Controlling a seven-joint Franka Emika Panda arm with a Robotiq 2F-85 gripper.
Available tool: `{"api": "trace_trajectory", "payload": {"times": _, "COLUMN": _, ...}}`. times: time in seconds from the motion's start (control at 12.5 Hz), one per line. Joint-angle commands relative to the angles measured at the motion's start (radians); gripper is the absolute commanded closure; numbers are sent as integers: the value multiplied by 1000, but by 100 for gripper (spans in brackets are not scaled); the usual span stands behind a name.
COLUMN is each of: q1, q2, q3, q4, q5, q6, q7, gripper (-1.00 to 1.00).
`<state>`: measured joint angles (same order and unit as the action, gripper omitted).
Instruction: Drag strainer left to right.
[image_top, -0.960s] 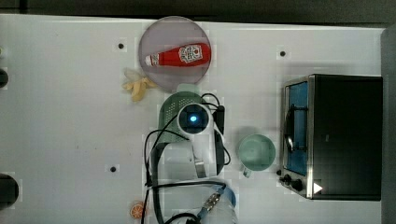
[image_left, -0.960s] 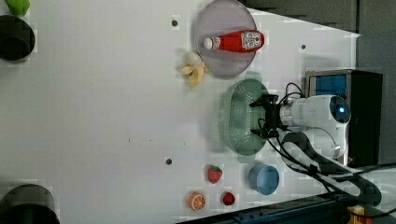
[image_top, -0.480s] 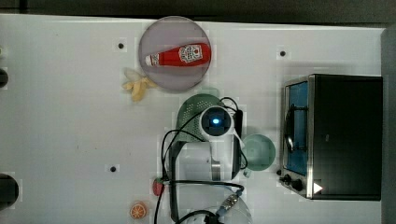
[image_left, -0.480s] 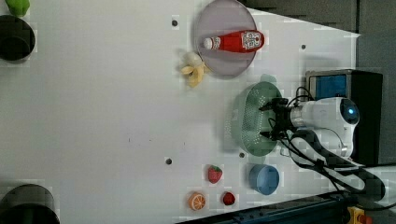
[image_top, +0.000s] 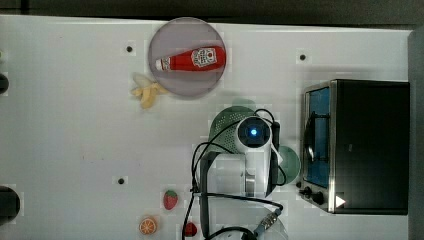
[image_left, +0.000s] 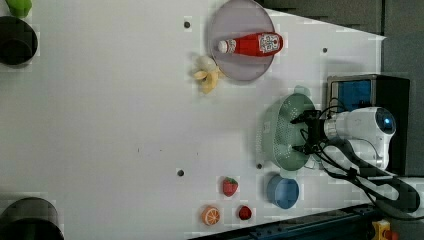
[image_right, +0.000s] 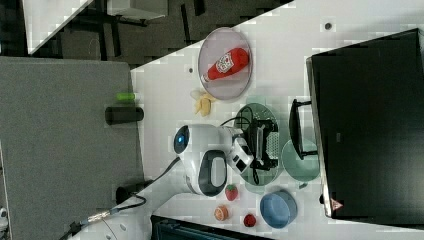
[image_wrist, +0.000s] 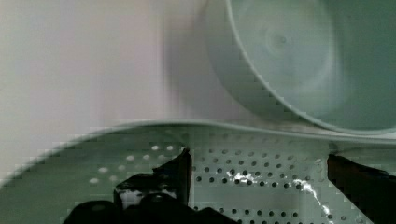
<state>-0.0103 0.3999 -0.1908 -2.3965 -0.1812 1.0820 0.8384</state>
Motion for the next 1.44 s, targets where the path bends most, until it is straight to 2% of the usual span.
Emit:
{"api": "trace_trajectory", "payload": {"times": 0.08, "q1": 29, "q2": -82, "q3": 21, "q4": 9, "q5": 13, "q6": 12, "q7": -202, "gripper": -100}}
{"api": "trace_trajectory", "payload": {"times": 0.4, "q1": 30, "q2": -293, "q3": 64, "q4": 30, "q5": 23, "q6": -145, "q7": -497, "gripper": -100}}
{"api": "trace_trajectory", "payload": {"times": 0.56, "q1": 31, "q2": -420, "q3": 85, "q4": 68, "q5": 32, "q6": -314, "q7": -546, "gripper": -100}}
{"api": "trace_trajectory", "payload": {"times": 0.8, "q1": 32, "q2": -573, "q3": 106, "q4": 161, "q5": 102, "q6": -607, "q7": -588, "gripper": -100}}
{"api": "trace_trajectory", "payload": {"times": 1.12, "q1": 33, "q2": -662, "q3": 118, "q4": 332, "q5": 119, "q6": -862, "q7": -872, "gripper": -100}}
{"api": "trace_trajectory", "payload": {"times": 1.44, "q1": 34, "q2": -679, "q3": 120, "q4": 445, "q5": 132, "q6": -1038, "q7": -893, "gripper": -100}}
